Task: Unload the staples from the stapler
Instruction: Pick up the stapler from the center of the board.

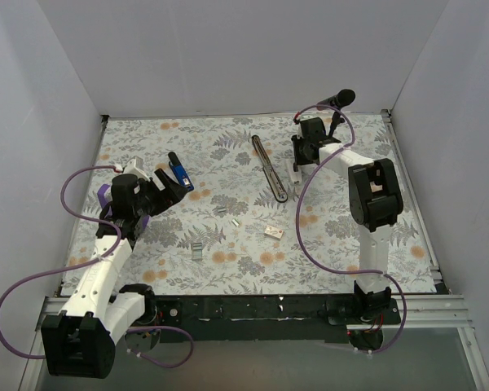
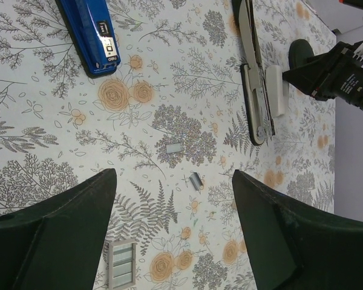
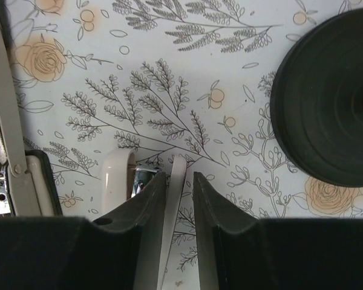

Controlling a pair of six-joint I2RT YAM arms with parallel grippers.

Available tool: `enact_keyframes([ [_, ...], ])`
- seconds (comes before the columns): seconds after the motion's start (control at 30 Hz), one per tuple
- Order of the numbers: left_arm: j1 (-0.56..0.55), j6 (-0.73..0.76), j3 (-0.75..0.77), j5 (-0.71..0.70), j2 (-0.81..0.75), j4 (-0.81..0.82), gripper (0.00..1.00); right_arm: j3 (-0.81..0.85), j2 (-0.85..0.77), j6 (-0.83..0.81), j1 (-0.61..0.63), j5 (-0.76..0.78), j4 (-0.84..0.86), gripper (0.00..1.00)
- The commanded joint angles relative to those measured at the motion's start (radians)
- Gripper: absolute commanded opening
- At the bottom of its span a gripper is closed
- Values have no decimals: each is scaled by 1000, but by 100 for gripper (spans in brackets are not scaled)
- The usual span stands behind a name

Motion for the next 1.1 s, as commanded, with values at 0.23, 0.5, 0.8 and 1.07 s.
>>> enact_keyframes([
  [0.23,6,10,3,64,17,35,75,34,18,38,-6,23,-101,7],
  [0.5,-66,-66,168,124,105,56,75,-57,-212,53,-3,63,-21,1],
  [0.8,-316,-178,362,48,406,240,79,-327,-531,305,152,75,185,1],
  [1.07,-420,-178,458,55,587,383,80,-425,-631,414,321,213,307,1],
])
